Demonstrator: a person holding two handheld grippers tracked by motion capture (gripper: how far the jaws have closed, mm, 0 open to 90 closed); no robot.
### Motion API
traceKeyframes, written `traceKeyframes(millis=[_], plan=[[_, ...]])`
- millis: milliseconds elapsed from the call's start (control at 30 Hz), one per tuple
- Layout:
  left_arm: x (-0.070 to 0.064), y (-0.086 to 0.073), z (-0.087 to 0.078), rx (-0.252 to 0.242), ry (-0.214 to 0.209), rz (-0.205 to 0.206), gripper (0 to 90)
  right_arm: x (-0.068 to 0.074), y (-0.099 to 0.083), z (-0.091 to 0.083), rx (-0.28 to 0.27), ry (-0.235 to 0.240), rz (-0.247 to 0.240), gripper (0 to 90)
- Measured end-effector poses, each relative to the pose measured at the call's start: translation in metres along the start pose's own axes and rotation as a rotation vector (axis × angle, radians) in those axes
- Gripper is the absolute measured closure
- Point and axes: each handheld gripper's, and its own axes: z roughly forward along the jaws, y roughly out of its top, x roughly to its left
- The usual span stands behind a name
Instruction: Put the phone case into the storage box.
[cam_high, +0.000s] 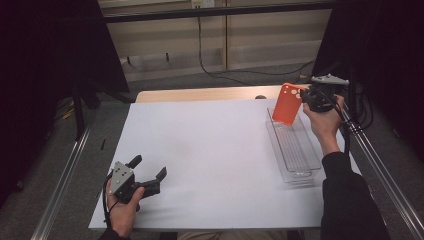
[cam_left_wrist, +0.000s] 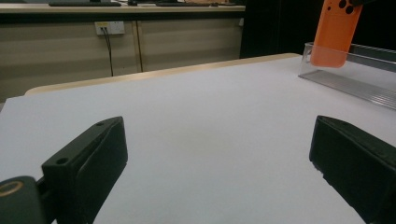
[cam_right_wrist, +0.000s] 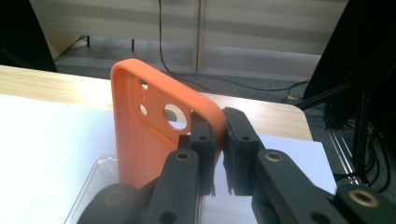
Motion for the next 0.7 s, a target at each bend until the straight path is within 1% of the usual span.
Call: traceKeyframes(millis=[100, 333, 433, 500, 700], plan=[[0.0, 0.0, 0.0, -0.001, 0.001, 0.001, 4.3, 0.002, -0.003, 0.003, 0.008, -0.003, -0.01, 83.0], [0.0, 0.0, 0.0, 0.001, -0.001, 0.0, 4.3, 0.007, -0.005, 0.008, 0.02, -0.008, -0.017, 83.0], [0.0, 0.0, 0.0, 0.0, -0.002, 0.001, 4.3, 0.009, -0.006, 0.009, 0.03, -0.008, -0.029, 83.0], [0.0, 0.0, 0.0, -0.003, -0.003, -0.001, 4.3, 0.01, -0.006, 0.01, 0.033, -0.01, -0.028, 83.0], [0.0, 0.0, 0.0, 0.0, -0.004, 0.002, 4.3, 0.013, -0.007, 0.014, 0.043, 0.002, -0.034, 83.0]])
